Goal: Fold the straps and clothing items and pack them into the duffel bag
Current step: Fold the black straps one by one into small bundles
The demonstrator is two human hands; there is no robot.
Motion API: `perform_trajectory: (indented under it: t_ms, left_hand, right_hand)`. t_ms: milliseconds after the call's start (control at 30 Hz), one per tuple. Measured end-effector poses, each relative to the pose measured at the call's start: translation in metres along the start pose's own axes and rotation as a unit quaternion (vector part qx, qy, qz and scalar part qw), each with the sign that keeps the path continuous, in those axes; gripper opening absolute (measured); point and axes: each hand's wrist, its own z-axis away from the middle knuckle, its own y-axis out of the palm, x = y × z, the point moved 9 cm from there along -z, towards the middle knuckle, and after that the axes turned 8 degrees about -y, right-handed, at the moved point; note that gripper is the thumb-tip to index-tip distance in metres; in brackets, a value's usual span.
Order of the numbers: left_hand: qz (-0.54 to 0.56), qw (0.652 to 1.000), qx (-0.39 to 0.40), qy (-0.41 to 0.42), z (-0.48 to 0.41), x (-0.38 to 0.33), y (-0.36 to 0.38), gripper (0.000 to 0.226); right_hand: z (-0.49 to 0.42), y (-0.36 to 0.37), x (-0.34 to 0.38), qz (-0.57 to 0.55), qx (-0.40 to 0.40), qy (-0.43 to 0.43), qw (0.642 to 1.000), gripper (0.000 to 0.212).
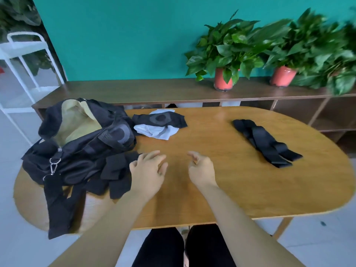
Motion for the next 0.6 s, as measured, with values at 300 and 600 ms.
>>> perform_trajectory:
  t_ms: [300, 600]
  left_hand:
    - [-0.003, 0.995, 0.046, 0.093, -0.003, -0.115, 0.068, 0.031]
    - [-0.022, 0.985, 0.112, 0.132, -0.016, -0.17, 0.122, 0.034]
  right_hand:
    - [-0.011, -0.123, -0.084, 0.053, -0.098, 0.041, 0.993, 0.04]
    - [-0.037, -0.209, -0.158, 0.346, -0.114, 0.157, 0.918, 0.052]
